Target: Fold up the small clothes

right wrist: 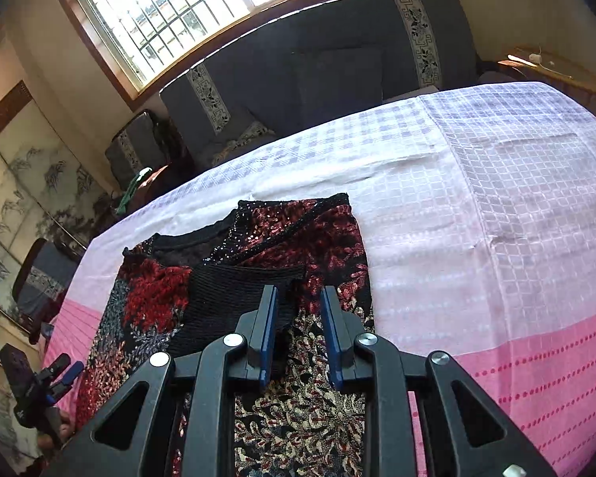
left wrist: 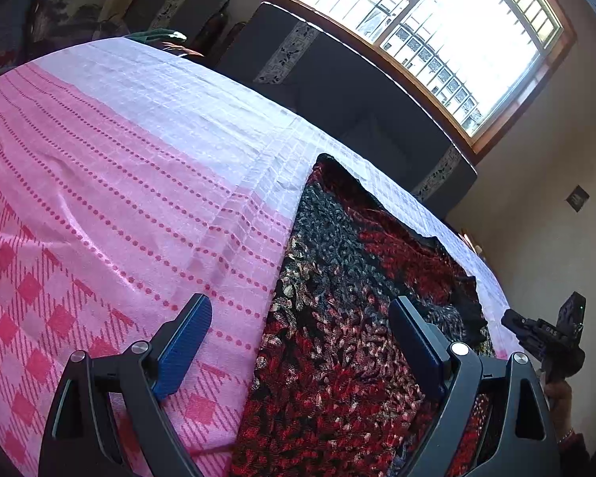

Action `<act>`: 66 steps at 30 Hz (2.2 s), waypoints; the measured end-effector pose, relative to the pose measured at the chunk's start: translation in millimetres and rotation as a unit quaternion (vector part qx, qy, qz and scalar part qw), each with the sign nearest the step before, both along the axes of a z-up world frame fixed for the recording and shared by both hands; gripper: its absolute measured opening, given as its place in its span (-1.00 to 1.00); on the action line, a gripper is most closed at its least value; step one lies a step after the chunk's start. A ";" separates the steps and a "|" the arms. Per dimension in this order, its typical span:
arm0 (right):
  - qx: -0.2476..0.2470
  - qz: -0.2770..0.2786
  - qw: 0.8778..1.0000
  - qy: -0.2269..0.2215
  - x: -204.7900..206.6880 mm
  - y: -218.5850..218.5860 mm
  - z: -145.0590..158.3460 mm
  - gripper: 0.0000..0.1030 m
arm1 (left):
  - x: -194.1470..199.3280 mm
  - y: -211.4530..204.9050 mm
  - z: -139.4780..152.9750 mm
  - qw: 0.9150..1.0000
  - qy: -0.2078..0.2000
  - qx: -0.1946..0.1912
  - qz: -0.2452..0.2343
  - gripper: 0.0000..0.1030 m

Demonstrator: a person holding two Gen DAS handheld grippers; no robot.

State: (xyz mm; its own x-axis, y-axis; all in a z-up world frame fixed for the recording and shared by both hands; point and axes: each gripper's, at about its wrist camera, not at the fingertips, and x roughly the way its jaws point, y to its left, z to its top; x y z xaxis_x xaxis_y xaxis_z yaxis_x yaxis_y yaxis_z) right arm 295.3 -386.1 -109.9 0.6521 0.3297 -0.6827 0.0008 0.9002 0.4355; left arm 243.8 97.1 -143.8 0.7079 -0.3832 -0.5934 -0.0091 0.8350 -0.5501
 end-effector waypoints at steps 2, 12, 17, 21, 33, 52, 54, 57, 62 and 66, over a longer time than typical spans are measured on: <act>-0.011 0.025 1.000 0.013 4.8 6.2 -6.8 -0.29 | -0.1 -0.1 0.3 1.000 0.000 0.000 0.000 0.75; -0.146 0.063 0.987 0.031 7.7 64.1 -29.6 -0.93 | 2.2 -3.5 -0.7 1.000 0.002 0.007 0.000 0.75; -0.146 0.015 0.989 0.035 -3.6 41.9 -26.0 -0.96 | 2.0 -3.4 -1.4 1.000 0.002 0.009 0.001 0.75; -0.089 0.025 0.996 0.001 -36.1 46.2 -7.4 -0.77 | 2.6 -4.8 -1.1 1.000 0.005 0.019 0.000 0.76; -0.070 0.097 0.990 -0.075 -239.2 69.3 39.7 0.29 | -72.7 10.8 45.4 0.986 0.025 0.142 -0.087 0.76; -0.028 0.070 0.997 0.008 -375.5 51.0 -12.9 -0.11 | -233.7 -5.3 58.1 0.965 -0.054 0.226 -0.126 0.76; -0.023 0.075 0.997 0.013 -381.0 57.9 -17.4 -0.11 | -240.6 -5.9 53.4 0.963 -0.052 0.230 -0.130 0.76; -0.009 0.081 0.997 0.011 -390.0 67.1 -20.0 -0.11 | -249.4 -4.2 47.4 0.965 -0.049 0.224 -0.128 0.76; -0.005 0.090 0.995 0.045 -393.7 82.3 -31.3 -0.23 | -259.3 2.2 43.3 0.970 -0.046 0.206 -0.118 0.76; 0.017 0.096 0.993 0.066 -389.5 89.8 -45.9 -0.35 | -267.6 6.7 42.7 0.971 -0.049 0.203 -0.112 0.76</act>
